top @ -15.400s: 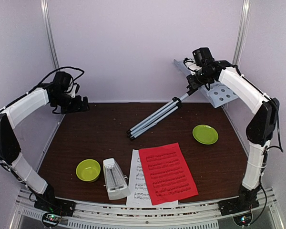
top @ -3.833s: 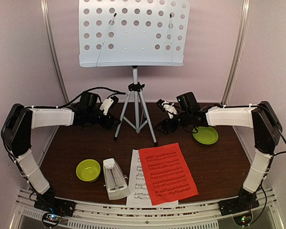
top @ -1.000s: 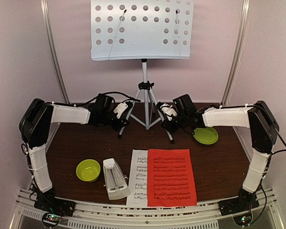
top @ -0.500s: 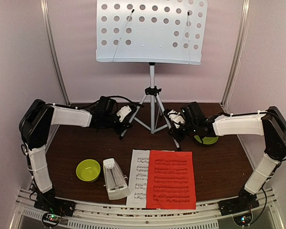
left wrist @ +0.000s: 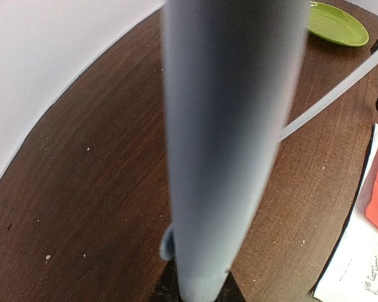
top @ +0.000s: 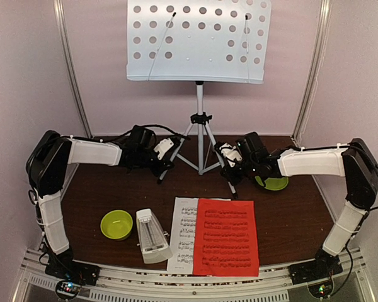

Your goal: Set up the instrument practice props

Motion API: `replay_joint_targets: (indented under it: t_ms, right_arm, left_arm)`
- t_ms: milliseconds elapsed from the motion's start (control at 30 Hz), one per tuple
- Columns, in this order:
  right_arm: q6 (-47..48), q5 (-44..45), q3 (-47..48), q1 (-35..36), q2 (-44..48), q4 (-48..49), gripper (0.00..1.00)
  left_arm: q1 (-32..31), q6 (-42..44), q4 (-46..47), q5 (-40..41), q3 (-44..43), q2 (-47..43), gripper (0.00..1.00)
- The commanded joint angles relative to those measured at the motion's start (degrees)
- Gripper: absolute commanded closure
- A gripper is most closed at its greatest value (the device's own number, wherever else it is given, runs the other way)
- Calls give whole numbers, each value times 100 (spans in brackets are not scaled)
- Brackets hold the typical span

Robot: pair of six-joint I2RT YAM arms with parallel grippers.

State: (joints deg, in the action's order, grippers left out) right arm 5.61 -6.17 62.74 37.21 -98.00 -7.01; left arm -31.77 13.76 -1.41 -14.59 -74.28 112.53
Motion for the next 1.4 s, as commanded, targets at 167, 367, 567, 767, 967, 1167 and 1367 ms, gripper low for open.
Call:
replay_joint_targets:
  t_ms: [167, 367, 567, 767, 967, 1167, 1367]
  right_arm:
    - [187, 49, -76, 4, 66, -552, 97]
    - [226, -271, -9, 111, 144, -555, 90]
    - [192, -182, -179, 164, 374, -460, 77]
    - [207, 126, -20, 155, 517, -654, 50]
    - [116, 415, -43, 130, 990, -740, 34]
    - [-58, 953, -241, 86, 1638, -956, 25]
    - [-701, 756, -492, -249, 2548, -1394, 0]
  left_arm:
    - [255, -366, -249, 693, -122, -6, 89]
    - [175, -540, -392, 868, -115, -164, 77]
    - [177, -739, -238, 888, 177, -548, 59]
    - [175, -1006, -131, 1120, 403, -969, 42]
    - [191, -1465, -132, 1648, 625, -1475, 8]
    - [210, -2014, -36, 2285, 890, -2196, 2]
    - [218, -2630, -855, 1994, 658, -2532, 2]
